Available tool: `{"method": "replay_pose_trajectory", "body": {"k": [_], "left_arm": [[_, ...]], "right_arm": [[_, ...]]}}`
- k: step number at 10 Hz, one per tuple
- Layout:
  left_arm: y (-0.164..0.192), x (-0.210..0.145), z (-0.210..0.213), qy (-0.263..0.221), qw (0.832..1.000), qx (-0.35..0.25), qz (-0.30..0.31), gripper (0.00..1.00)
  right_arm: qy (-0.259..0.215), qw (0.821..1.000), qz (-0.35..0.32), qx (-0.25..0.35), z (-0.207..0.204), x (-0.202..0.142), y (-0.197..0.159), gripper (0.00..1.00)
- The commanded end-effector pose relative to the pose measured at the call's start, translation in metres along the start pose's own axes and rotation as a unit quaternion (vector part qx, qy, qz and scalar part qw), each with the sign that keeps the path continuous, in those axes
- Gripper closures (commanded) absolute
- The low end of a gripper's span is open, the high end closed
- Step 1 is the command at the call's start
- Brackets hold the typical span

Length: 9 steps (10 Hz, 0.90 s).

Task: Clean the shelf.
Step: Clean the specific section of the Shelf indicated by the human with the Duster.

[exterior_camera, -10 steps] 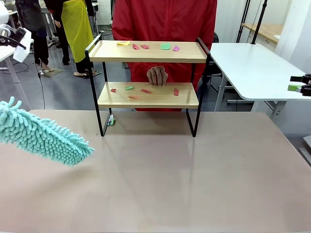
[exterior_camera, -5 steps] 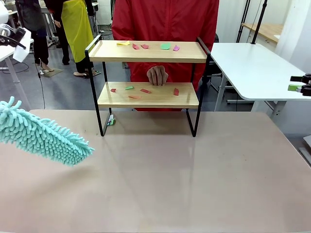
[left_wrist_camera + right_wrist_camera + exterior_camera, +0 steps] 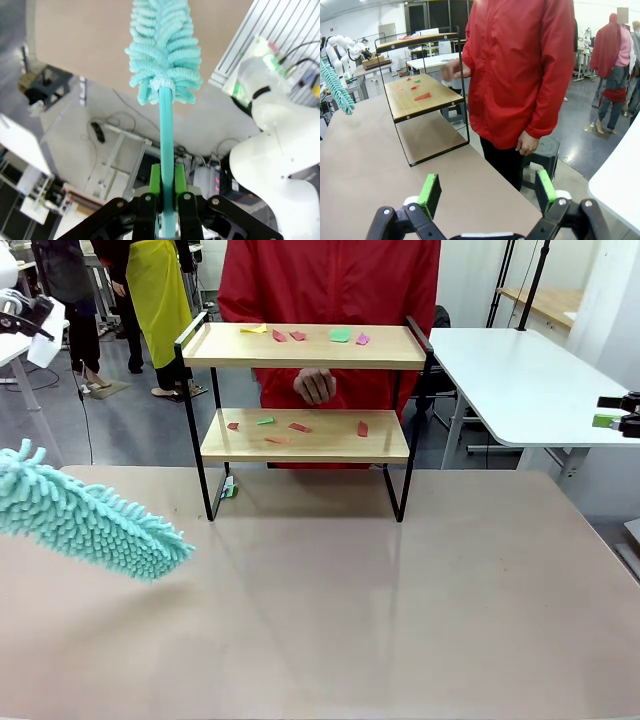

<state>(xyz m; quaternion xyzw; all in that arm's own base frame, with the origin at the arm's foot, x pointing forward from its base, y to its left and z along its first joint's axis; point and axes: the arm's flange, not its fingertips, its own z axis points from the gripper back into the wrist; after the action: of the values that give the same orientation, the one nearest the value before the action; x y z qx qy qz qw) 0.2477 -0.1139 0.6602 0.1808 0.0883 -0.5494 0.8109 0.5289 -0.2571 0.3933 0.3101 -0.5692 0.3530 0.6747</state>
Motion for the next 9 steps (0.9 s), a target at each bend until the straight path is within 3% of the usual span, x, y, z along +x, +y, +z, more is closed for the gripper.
{"method": "replay_pose_trajectory", "body": {"k": [1,3,6,8,9], "left_arm": [[0.008,-0.017,-0.013,-0.114,0.993,-0.015,-0.024,0.87],[0.013,-0.019,-0.025,-0.197,0.979,-0.027,-0.037,0.87],[0.01,-0.01,-0.049,-0.34,0.938,-0.049,-0.046,0.87],[-0.004,0.034,-0.058,-0.403,0.911,-0.088,-0.005,0.87],[-0.015,0.061,-0.059,-0.411,0.904,-0.115,0.018,0.87]], "right_arm": [[0.008,1.0,-0.003,-0.005,-0.003,0.008,0.001,0.0],[0.008,1.0,-0.003,-0.005,-0.003,0.008,0.001,0.0],[0.008,1.0,-0.003,-0.005,-0.003,0.008,0.001,0.0],[0.008,1.0,-0.003,-0.005,-0.003,0.008,0.001,0.0],[0.008,1.0,-0.003,-0.005,-0.003,0.008,0.001,0.0]]}}
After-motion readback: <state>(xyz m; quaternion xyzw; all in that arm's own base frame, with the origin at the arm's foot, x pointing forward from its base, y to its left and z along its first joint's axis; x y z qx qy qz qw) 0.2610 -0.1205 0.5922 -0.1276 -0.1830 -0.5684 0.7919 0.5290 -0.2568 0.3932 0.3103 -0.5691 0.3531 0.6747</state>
